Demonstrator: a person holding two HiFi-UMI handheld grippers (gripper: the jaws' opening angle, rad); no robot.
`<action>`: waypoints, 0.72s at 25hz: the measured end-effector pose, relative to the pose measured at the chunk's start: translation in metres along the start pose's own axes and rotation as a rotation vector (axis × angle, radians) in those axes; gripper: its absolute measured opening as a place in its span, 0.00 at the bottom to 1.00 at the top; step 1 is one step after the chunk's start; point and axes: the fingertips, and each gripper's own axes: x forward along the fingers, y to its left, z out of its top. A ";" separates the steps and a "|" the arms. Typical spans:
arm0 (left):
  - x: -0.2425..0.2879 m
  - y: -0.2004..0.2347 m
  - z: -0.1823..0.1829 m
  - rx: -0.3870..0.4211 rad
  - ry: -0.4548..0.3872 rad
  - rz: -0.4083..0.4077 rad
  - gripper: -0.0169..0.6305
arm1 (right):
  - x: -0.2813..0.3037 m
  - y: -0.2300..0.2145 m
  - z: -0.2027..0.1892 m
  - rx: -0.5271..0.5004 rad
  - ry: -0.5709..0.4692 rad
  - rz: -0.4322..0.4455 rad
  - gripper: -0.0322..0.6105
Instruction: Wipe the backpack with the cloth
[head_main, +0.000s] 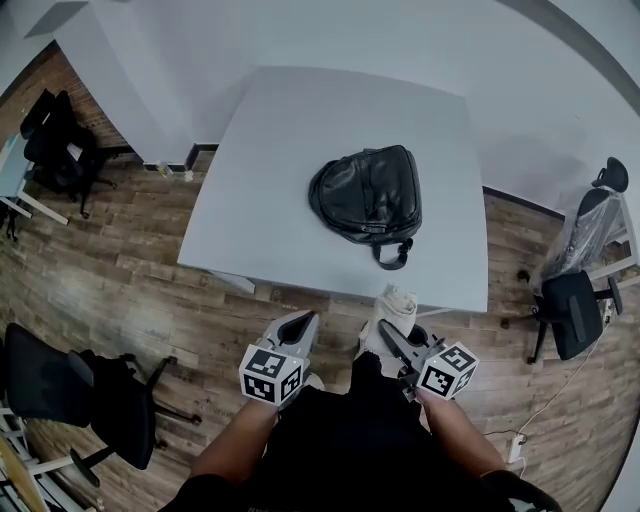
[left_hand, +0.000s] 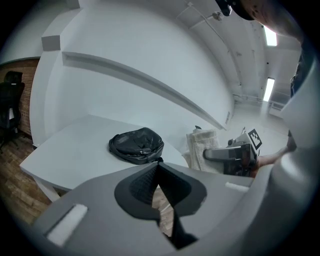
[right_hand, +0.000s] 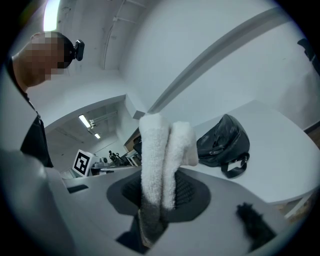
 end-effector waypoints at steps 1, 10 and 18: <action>0.007 0.003 0.005 -0.003 0.000 0.009 0.04 | 0.004 -0.007 0.005 0.001 0.003 0.007 0.20; 0.088 0.016 0.061 0.006 -0.013 0.044 0.04 | 0.029 -0.073 0.062 -0.021 0.010 0.068 0.20; 0.150 0.008 0.096 0.020 -0.026 0.066 0.04 | 0.041 -0.118 0.089 -0.045 0.055 0.138 0.19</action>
